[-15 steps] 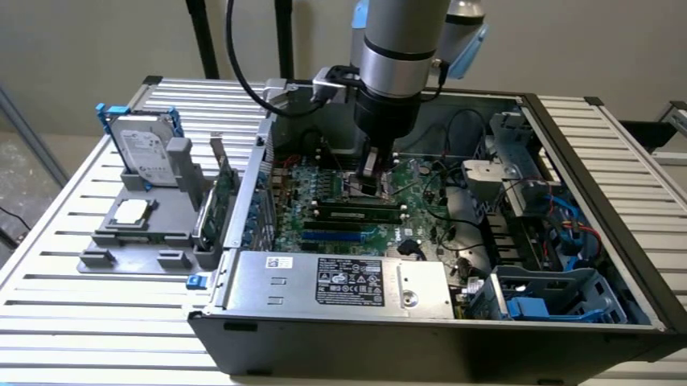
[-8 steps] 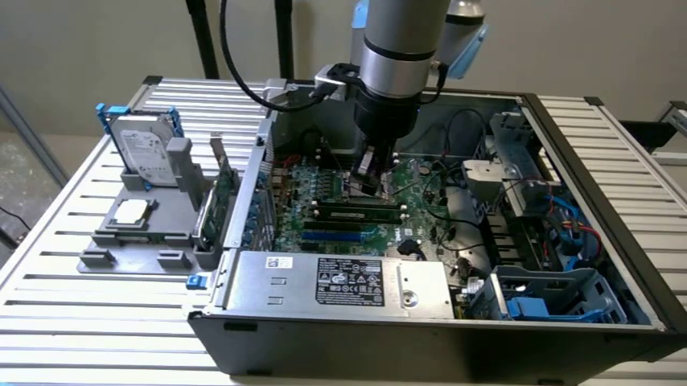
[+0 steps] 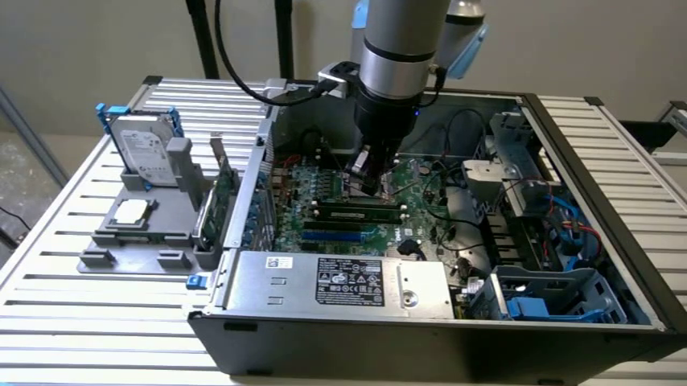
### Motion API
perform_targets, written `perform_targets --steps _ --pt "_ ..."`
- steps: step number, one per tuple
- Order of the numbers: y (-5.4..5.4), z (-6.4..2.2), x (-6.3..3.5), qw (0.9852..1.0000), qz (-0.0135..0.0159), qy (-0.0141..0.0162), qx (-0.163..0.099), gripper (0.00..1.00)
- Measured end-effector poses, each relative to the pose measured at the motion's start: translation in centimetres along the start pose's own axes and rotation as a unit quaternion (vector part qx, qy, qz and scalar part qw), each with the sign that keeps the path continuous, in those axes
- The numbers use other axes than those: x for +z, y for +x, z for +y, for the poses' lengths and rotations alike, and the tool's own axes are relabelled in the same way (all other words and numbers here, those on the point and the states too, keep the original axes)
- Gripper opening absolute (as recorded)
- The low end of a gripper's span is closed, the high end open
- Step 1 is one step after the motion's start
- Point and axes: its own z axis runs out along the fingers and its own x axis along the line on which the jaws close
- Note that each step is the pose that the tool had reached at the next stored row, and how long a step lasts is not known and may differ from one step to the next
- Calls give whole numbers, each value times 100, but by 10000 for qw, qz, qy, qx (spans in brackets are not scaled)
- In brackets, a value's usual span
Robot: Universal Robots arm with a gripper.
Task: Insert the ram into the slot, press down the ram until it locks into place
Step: 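Press down the ram until it locks into place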
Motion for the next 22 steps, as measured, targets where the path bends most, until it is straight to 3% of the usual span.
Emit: perform_targets --steps 5,10,17,22 --pt "0 0 11 9990 -12 -2 446 11" --pt "0 0 25 9960 -26 -5 897 11" --pt "-1 -2 48 9883 -45 -10 1528 11" --pt "-1 -2 65 9803 -58 -13 1974 11"
